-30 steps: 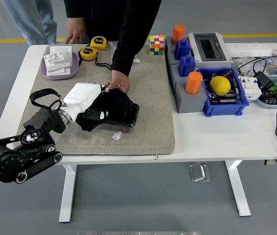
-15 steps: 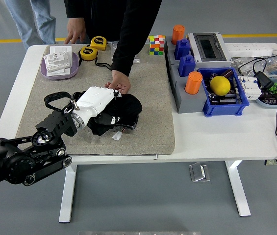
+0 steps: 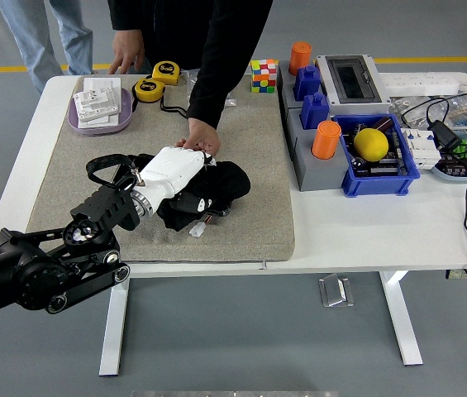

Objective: Pick the rag up,wipe the panel,place it on the desk

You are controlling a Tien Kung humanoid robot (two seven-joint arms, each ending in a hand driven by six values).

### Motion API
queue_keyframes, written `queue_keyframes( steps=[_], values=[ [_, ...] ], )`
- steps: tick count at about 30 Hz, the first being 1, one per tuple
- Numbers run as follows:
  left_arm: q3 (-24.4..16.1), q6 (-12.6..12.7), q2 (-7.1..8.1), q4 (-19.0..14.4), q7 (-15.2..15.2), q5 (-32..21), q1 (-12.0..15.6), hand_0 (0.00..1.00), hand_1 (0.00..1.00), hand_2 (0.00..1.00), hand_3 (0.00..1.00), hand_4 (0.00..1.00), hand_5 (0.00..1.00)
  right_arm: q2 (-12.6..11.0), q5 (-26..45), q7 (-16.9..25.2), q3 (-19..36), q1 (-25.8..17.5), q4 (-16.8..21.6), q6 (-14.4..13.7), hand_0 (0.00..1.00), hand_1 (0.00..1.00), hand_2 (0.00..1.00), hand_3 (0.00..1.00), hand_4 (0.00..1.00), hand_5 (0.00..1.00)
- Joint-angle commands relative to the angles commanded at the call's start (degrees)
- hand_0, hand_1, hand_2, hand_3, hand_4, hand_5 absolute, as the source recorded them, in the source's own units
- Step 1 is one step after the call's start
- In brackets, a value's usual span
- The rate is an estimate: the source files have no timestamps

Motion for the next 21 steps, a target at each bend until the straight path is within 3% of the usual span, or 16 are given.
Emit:
queue_keyframes(
  steps=[21],
  values=[
    [-3.84,0.48,3.52,2.47,-0.73,0.47,2.08,0.301,0.213,0.497,0.557,0.489,0.004,0.34,-1.54,-0.48,2.05,-0.22,0.0,-0.1,0.789,0.699,0.722,0.667,0.998,0.501]
  ],
)
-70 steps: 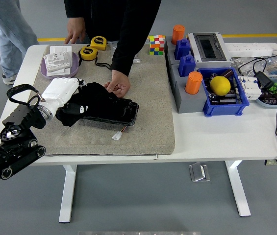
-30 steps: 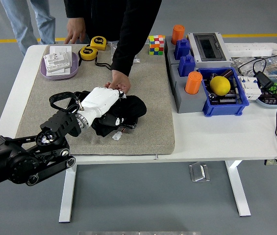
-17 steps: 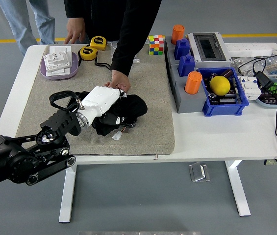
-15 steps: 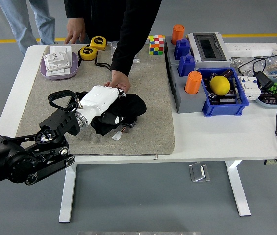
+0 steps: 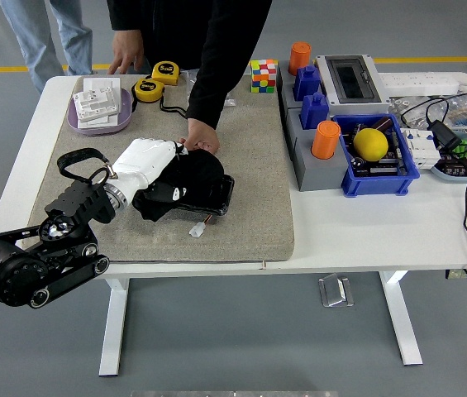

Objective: Pick the rag up,wipe the panel,place it on the desk

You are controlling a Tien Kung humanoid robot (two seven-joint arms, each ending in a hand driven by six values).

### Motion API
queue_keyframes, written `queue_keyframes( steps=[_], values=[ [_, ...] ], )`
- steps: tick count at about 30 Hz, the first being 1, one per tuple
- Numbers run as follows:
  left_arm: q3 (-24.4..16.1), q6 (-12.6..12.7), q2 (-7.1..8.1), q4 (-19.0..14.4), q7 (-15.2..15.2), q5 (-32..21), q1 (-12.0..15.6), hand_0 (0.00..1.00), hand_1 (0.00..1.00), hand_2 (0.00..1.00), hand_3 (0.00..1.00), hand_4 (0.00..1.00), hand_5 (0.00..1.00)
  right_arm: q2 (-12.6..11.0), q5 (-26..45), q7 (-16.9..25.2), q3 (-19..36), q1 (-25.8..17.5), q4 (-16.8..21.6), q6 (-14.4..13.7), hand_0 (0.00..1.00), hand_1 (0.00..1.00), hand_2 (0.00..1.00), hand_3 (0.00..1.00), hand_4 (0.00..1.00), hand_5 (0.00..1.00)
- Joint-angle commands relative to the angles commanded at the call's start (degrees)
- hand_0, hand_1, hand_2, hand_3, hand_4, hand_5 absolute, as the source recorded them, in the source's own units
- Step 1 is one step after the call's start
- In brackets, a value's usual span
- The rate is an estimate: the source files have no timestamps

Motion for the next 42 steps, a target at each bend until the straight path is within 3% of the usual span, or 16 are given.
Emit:
queue_keyframes(
  steps=[17,42],
  values=[
    [-2.05,0.67,5.0,1.72,-0.8,1.05,-0.07,0.3,0.215,0.496,0.556,0.49,0.012,0.2,-0.12,0.04,0.5,-0.02,0.0,-0.02,0.789,0.698,0.722,0.667,0.998,0.501],
    [-7.03,1.86,6.76,6.68,-1.99,1.3,1.09,0.298,0.215,0.493,0.554,0.488,0.015,0.29,0.78,0.35,0.19,-0.09,0.0,-0.01,0.789,0.699,0.722,0.666,0.998,0.5]
  ],
)
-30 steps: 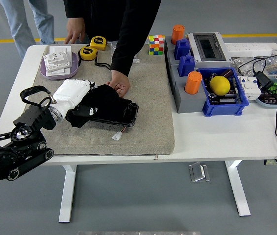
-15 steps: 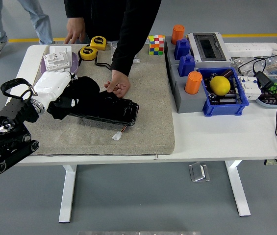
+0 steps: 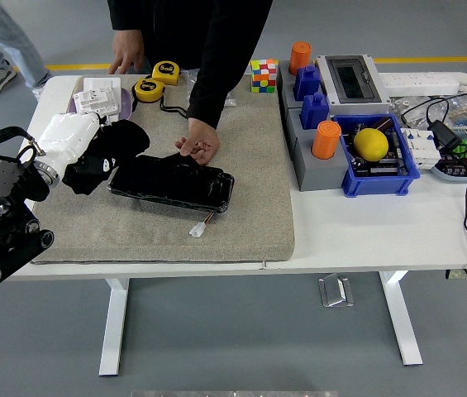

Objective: Pick the rag up,wipe the panel,place it on the desk

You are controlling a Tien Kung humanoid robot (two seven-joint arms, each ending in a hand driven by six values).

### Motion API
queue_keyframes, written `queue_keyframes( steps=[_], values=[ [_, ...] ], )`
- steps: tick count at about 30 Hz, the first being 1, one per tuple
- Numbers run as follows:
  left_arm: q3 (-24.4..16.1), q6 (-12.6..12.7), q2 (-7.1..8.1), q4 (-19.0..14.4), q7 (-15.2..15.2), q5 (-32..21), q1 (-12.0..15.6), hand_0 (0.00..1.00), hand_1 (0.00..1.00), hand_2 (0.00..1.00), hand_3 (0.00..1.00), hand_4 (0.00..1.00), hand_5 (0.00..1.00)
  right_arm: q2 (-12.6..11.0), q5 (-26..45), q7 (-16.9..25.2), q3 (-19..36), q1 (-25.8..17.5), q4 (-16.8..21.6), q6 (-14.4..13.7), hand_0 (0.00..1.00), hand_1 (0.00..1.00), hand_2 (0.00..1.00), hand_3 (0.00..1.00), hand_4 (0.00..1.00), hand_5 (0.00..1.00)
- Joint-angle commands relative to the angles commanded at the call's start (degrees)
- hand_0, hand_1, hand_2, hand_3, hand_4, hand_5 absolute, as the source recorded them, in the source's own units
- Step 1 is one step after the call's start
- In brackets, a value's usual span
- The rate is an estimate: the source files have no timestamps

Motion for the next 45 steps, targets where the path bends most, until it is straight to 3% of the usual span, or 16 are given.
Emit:
queue_keyframes(
  steps=[12,20,45],
  values=[
    [0.77,0.22,0.11,0.69,-0.16,-0.17,0.46,0.297,0.215,0.491,0.554,0.483,0.012,0.0,0.83,0.22,-0.57,-0.02,0.0,0.14,0.789,0.699,0.722,0.667,0.998,0.501],
    [2.13,0.25,-0.64,0.45,-0.13,-0.53,0.14,0.298,0.215,0.491,0.554,0.484,0.009,-0.07,1.14,0.3,-0.95,0.04,0.0,0.19,0.789,0.699,0.721,0.667,0.998,0.502],
    [7.0,-0.09,-5.58,-3.55,1.27,-0.38,-0.47,0.297,0.215,0.492,0.558,0.484,0.005,-0.44,-0.12,0.07,-0.34,-0.03,0.0,0.31,0.789,0.698,0.723,0.668,0.998,0.502]
  ],
)
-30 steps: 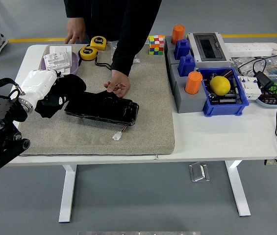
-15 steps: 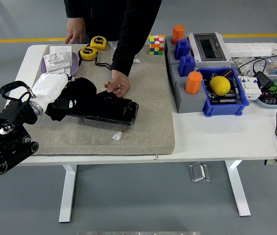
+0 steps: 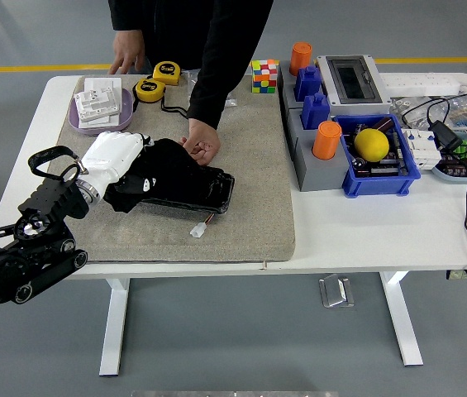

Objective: Pick the rag up,wipe the panel,place it on the desk

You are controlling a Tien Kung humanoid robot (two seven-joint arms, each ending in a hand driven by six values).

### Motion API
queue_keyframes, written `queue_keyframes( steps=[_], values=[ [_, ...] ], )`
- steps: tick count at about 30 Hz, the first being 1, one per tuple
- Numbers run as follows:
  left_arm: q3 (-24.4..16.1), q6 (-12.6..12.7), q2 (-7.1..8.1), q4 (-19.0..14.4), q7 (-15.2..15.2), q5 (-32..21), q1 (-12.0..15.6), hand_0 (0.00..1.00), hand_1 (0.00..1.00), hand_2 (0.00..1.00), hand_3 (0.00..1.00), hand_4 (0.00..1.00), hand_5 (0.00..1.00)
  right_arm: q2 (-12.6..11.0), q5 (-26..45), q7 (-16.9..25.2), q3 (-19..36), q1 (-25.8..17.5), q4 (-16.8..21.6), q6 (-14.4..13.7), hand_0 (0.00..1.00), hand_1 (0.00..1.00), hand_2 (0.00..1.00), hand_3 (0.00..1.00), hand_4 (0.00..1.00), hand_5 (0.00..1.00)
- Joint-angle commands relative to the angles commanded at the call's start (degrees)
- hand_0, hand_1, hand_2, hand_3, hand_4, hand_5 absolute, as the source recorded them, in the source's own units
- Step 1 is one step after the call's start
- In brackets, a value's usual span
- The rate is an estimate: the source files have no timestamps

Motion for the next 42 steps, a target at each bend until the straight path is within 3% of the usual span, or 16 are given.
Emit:
queue_keyframes(
  steps=[26,42],
  values=[
    [4.74,-0.39,-4.7,-3.91,1.82,0.08,-2.47,0.297,0.215,0.491,0.557,0.483,0.008,-0.3,-1.03,-0.25,0.59,0.02,0.0,0.08,0.792,0.698,0.721,0.671,0.998,0.502],
    [3.17,-0.19,-3.51,-3.05,1.49,-0.01,-1.83,0.298,0.215,0.492,0.557,0.484,0.01,-0.12,-0.33,-0.18,0.32,0.03,0.0,-0.02,0.792,0.697,0.721,0.671,0.998,0.502]
  ],
)
